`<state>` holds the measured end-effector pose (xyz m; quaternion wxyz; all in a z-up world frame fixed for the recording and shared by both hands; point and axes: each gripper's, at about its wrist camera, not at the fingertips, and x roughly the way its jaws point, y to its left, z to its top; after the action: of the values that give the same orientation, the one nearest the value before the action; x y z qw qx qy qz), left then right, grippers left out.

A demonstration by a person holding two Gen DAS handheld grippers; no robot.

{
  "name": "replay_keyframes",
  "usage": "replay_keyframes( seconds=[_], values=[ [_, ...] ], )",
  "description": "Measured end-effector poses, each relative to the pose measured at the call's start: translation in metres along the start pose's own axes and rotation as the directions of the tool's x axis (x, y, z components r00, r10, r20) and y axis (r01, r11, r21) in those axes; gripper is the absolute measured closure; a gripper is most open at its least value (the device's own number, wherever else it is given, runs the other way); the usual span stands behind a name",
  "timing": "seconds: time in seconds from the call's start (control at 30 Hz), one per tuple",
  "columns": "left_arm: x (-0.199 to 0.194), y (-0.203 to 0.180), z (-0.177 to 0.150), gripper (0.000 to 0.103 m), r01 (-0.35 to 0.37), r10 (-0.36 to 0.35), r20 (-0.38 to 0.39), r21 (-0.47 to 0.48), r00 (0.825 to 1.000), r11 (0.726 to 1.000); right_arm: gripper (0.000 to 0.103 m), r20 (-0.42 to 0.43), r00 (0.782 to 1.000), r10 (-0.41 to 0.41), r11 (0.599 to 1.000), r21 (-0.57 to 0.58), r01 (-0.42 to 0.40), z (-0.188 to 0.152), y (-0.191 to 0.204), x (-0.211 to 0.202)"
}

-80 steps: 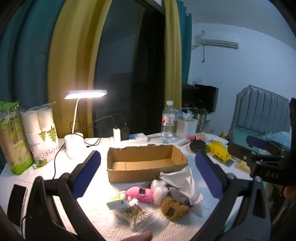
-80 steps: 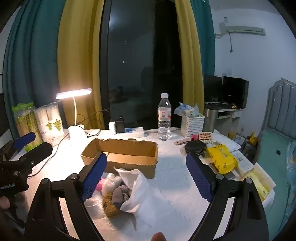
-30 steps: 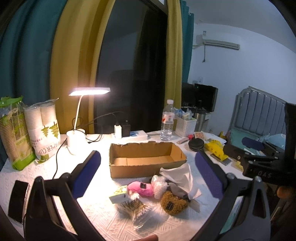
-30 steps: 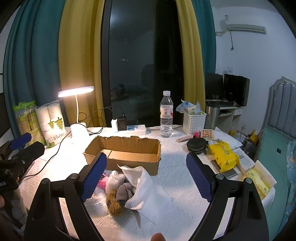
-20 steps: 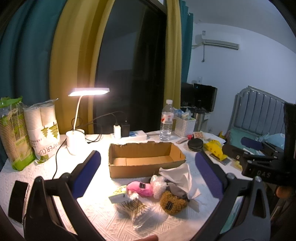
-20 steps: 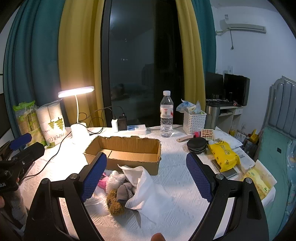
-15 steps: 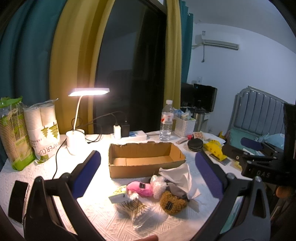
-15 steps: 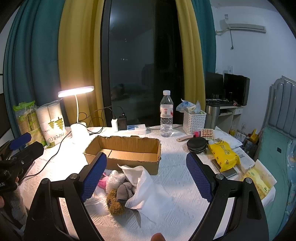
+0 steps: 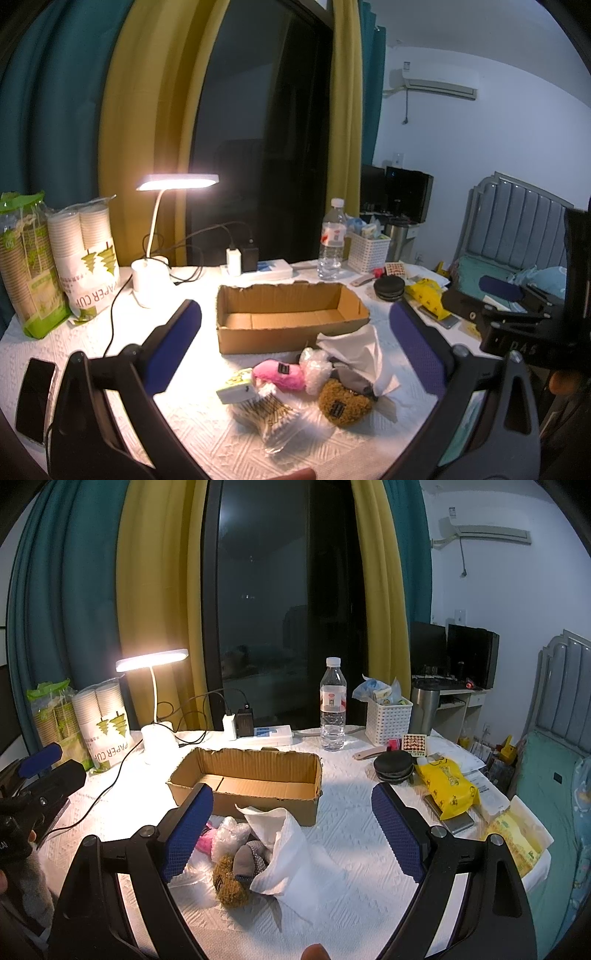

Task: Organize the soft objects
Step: 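Grasp the green-and-white tissue pack with the left tool while the right tool grasps the white paper towel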

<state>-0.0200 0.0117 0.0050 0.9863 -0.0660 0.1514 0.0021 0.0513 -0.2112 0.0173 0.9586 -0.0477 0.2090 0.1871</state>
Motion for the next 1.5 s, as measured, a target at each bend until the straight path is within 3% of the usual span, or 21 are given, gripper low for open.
replay_keyframes(
  seconds=[0.57,0.8,1.03,1.2,1.5],
  values=[
    [0.009,0.003,-0.007,0.001,0.004,-0.004,-0.031,-0.007,1.0,1.0,0.013,-0.019,1.0,0.006,1.0,-0.001,-0.006,-0.009,0.001,0.002],
    [0.036,0.015,-0.021,0.001,-0.016,0.014,-0.117,-0.012,0.993,1.0,0.013,-0.084,0.996,0.02,1.0,-0.004,-0.02,-0.019,-0.007,0.02],
    [0.074,0.025,-0.048,0.001,-0.03,0.024,-0.24,-0.022,0.97,0.999,0.013,-0.17,0.985,0.026,0.999,0.028,-0.022,-0.033,-0.019,0.054],
    [0.103,0.031,-0.068,0.001,-0.045,0.031,-0.329,-0.035,0.944,0.998,0.013,-0.222,0.974,0.036,0.999,0.036,-0.029,-0.041,-0.024,0.078],
    [0.145,0.052,-0.083,0.001,-0.109,0.083,-0.403,-0.04,0.911,0.993,0.014,-0.309,0.944,0.114,0.993,0.073,-0.096,-0.054,-0.031,0.123]
  ],
)
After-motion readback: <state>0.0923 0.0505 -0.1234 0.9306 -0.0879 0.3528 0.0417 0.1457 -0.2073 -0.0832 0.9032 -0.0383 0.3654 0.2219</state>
